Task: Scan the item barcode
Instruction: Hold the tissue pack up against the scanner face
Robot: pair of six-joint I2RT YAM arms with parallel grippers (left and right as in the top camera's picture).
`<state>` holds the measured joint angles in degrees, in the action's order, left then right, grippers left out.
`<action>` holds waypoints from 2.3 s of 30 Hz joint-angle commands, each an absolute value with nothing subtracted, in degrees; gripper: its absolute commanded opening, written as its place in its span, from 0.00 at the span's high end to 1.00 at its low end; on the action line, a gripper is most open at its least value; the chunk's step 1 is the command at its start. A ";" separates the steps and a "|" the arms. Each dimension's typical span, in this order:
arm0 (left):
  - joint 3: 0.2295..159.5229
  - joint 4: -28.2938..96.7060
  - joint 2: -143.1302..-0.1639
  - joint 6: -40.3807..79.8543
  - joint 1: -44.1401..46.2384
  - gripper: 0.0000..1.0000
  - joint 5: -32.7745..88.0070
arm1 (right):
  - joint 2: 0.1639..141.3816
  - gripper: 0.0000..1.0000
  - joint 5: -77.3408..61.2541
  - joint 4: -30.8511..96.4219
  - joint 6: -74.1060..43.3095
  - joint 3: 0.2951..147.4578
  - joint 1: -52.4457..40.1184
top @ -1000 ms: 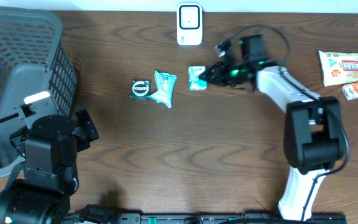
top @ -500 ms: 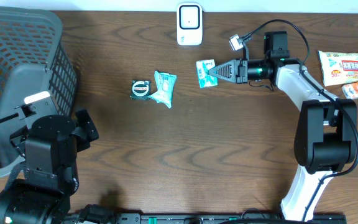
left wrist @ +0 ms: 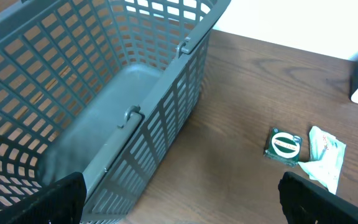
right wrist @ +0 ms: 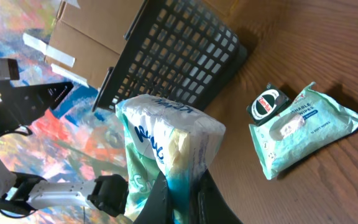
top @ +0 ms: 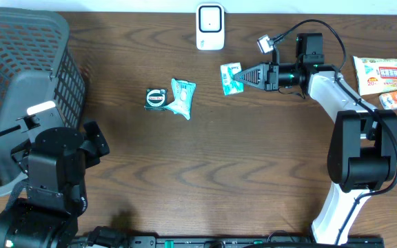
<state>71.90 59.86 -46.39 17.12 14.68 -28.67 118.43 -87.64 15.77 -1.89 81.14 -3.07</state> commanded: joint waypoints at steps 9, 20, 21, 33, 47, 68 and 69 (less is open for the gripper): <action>72.44 59.96 -46.41 17.26 14.55 0.02 -29.17 | 117.67 0.99 -89.47 15.53 -1.17 81.21 -5.10; 72.44 59.99 -46.41 17.26 14.55 0.02 -29.17 | 117.67 0.99 -83.61 16.78 -1.34 81.21 -6.42; 72.44 59.99 -46.41 17.26 14.55 0.02 -29.15 | 117.67 0.99 -80.40 17.52 -1.91 81.19 -7.03; 72.44 59.99 -46.41 17.23 14.55 0.02 -29.17 | 117.64 0.99 -21.89 27.51 -1.06 84.40 -15.66; 72.44 59.99 -46.41 17.23 14.55 0.02 -29.15 | 117.78 0.99 16.16 8.32 23.22 88.38 -21.96; 72.44 59.99 -46.41 17.26 14.55 0.02 -29.15 | 143.83 0.99 13.41 23.44 31.48 133.53 -22.39; 72.44 59.99 -46.41 17.26 14.55 0.02 -29.17 | 144.11 0.99 14.39 23.31 32.25 133.56 -22.46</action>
<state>71.90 59.86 -46.39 17.15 14.68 -28.64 142.50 12.03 23.09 28.93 131.02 -22.06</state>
